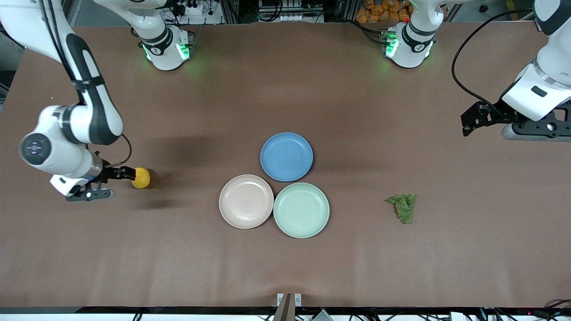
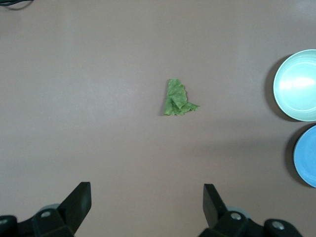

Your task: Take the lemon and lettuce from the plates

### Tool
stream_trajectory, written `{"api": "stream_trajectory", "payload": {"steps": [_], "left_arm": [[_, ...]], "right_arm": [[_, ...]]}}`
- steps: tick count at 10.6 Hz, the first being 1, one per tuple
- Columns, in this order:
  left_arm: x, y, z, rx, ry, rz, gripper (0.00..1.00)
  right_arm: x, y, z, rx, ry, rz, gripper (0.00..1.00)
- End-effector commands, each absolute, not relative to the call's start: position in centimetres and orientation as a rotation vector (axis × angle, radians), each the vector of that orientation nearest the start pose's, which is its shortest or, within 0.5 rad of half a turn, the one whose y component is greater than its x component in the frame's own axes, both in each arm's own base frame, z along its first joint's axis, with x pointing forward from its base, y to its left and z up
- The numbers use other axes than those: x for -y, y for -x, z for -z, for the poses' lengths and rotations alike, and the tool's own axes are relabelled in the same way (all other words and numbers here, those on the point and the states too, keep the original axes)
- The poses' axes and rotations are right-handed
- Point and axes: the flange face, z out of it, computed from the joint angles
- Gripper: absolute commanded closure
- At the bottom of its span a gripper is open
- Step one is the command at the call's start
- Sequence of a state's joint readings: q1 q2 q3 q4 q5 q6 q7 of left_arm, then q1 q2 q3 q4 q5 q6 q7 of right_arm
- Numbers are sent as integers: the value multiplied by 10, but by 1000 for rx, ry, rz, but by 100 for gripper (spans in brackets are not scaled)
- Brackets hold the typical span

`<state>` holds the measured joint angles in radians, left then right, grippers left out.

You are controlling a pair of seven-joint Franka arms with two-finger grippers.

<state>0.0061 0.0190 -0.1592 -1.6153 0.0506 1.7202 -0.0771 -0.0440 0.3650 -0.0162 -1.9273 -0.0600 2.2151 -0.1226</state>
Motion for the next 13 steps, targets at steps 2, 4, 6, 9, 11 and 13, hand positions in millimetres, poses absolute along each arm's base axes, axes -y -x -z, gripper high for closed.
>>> {"api": "stream_trajectory", "payload": {"steps": [2, 4, 6, 9, 11, 13], "left_arm": [[76, -557, -610, -123, 3115, 91, 0], [75, -554, -613, -120, 3114, 80, 0], [73, -551, -618, -115, 3111, 73, 0], [74, -549, -621, -107, 3111, 74, 0], [76, -546, -622, -116, 3109, 48, 0], [69, -544, -634, -100, 3109, 45, 0]], "right_arm": [[37, -614, -365, 33, 3185, -83, 0], [34, -610, -401, 23, 3183, -135, 0], [33, -614, -454, -2, 3185, -174, 0], [37, -600, -518, -16, 3184, -189, 0], [37, -588, -554, -15, 3179, -201, 0], [33, -570, -582, -9, 3175, -235, 0]]}}
